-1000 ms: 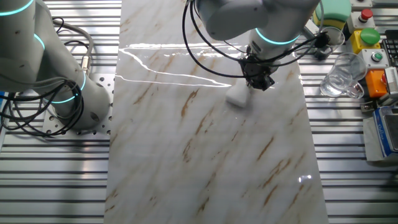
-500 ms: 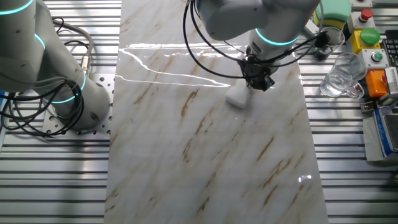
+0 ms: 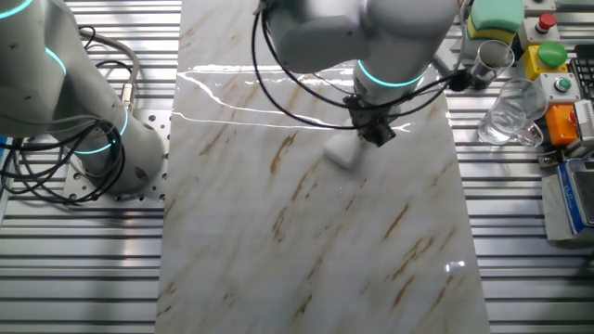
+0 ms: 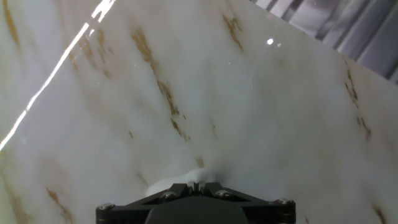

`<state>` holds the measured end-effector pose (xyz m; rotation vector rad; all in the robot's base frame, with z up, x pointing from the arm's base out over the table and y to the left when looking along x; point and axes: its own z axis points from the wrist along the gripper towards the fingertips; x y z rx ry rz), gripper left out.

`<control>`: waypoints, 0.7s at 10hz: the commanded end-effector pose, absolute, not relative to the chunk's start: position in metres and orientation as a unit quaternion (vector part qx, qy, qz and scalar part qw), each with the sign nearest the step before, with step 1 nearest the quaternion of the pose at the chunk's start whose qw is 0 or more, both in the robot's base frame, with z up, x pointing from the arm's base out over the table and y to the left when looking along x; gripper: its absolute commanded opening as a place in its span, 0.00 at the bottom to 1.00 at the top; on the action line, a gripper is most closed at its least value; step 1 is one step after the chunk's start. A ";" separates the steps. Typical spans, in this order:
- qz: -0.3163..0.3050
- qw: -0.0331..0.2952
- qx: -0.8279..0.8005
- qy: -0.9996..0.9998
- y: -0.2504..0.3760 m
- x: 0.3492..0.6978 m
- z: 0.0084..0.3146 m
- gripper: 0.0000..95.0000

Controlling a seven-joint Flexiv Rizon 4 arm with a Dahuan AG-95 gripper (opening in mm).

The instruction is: Clean the tabletop with a sponge

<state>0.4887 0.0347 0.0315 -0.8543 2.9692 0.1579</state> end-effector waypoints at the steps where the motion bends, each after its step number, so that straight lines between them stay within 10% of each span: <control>1: 0.067 0.037 -0.274 0.959 0.014 0.476 0.039 0.00; 7: 0.055 0.027 -0.283 0.957 -0.038 0.464 0.057 0.00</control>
